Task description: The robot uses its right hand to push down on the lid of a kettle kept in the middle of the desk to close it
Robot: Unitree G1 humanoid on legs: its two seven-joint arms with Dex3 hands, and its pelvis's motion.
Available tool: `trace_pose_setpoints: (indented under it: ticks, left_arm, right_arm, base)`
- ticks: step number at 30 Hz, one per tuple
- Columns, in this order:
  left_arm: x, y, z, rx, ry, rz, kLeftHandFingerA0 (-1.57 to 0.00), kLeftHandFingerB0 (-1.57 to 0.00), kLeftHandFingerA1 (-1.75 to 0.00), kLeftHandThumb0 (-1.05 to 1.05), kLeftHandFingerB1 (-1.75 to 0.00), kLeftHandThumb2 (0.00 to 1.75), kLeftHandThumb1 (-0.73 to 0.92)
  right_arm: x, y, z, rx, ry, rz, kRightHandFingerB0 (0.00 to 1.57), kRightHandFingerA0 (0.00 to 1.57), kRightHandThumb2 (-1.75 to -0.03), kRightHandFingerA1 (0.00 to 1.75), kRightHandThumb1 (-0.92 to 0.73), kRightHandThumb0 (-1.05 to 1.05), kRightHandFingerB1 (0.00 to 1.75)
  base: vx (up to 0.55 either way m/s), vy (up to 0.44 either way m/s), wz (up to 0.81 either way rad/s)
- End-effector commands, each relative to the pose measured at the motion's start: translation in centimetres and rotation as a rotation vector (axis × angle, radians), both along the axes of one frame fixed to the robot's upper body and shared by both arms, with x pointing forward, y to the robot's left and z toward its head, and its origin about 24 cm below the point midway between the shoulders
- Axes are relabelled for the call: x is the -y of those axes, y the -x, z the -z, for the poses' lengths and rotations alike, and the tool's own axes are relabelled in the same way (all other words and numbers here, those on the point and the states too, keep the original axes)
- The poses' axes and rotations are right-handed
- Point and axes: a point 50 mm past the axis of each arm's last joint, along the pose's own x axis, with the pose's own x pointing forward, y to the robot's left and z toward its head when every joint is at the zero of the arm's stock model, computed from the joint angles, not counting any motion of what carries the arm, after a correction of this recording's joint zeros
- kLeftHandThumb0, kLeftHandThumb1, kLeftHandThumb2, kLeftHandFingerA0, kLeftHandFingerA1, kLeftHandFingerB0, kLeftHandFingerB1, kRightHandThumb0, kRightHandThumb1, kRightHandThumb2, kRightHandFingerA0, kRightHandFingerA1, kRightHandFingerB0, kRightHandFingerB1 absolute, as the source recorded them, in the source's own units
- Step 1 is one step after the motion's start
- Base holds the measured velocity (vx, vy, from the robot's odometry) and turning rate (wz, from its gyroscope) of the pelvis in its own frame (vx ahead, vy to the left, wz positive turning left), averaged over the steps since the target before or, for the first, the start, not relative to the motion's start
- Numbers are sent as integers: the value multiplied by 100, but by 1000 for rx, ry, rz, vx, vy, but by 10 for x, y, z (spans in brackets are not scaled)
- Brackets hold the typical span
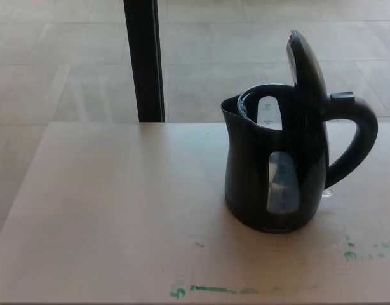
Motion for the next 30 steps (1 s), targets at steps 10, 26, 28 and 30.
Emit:
trace_pose_setpoints:
  ticks: [10,26,28,30]
  left_arm:
    - [-15,2,-10,118,95,-145,-46,-37,-57,-86,-52,108,70]
    - [-16,1,-11,126,100,-154,-49,-39,-46,-89,-40,68,91]
    - [-17,1,-11,114,91,-145,-50,-41,-45,-89,-40,68,91]
    - [-17,3,-11,110,88,-144,-50,-40,-51,-96,-45,83,76]
  right_arm:
    - [68,-72,-99,678,83,190,59,74,-66,78,-83,-85,68]
    - [4,-225,-290,1122,199,-293,38,45,-66,43,-86,-67,40]
    - [-13,-237,-302,1122,208,-385,31,38,-67,45,-87,-63,39]
    - [-33,-253,-311,1078,247,-510,30,40,-67,44,-92,-58,38]
  base:
    - [0,0,0]
    - [0,0,0]
    - [0,0,0]
    - [0,0,0]
